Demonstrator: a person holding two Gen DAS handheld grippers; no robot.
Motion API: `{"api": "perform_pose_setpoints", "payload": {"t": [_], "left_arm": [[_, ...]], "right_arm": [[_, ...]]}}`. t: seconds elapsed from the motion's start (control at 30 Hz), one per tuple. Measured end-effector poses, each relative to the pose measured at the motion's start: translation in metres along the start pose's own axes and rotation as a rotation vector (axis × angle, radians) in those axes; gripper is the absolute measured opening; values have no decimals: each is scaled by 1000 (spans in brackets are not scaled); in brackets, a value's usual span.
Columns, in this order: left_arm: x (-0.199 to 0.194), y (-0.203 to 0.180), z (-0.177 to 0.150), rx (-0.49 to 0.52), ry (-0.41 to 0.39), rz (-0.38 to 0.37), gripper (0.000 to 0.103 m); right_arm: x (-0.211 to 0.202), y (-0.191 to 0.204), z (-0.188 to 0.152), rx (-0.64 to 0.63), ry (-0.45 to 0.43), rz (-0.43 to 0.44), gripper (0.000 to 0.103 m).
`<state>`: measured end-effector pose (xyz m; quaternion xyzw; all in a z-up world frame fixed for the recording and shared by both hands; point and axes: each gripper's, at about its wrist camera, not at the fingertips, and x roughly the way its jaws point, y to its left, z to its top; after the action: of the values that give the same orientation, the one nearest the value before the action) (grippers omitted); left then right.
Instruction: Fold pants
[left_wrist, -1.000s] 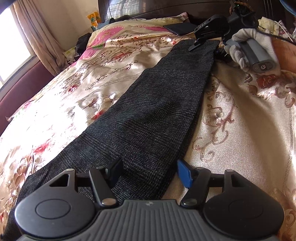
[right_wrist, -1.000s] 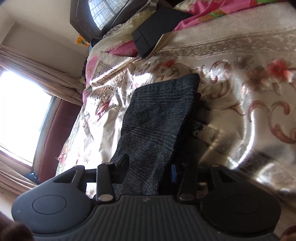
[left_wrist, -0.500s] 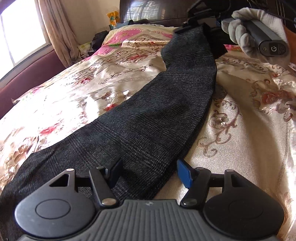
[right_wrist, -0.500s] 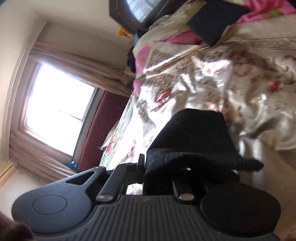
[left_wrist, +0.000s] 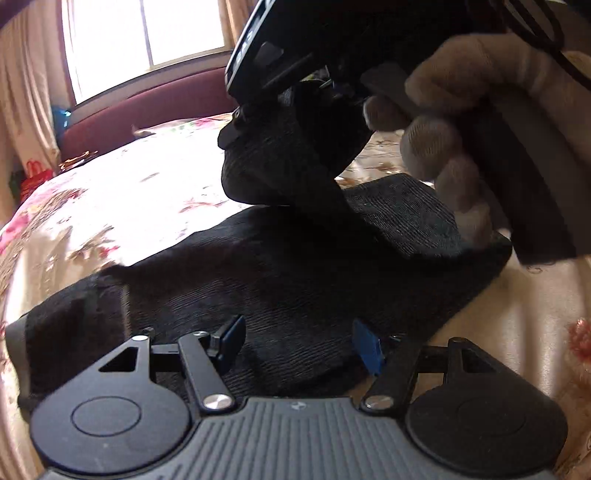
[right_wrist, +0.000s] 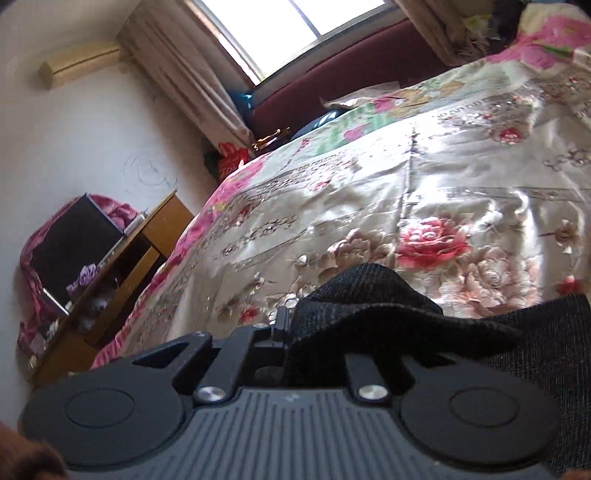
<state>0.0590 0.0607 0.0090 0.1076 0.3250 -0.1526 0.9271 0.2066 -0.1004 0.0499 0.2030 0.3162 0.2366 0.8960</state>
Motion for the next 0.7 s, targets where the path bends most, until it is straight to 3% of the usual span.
{"api": "perform_pose_setpoints", "payload": {"t": [0.17,0.3,0.47,0.6,0.7], "left_arm": [[-13,36,-9,-187,-37,-10,78],[-18,50,-15,-249,-64,-31,80],[-21,57,-19,-281,-89,-30,80],[-23,62,-28,-307,-78,-86,84],[-23,67,-31,-329,-74,-114,84]], "right_arm": [[32,93,-38,-501,99,-49,9],[47,140,-75,-838,201,-55,10],[57,157,-92,-949,249,-55,13],[71,165,-95,-1020,316,-48,24],[75,173,-97,-1104,331,-60,24]]}}
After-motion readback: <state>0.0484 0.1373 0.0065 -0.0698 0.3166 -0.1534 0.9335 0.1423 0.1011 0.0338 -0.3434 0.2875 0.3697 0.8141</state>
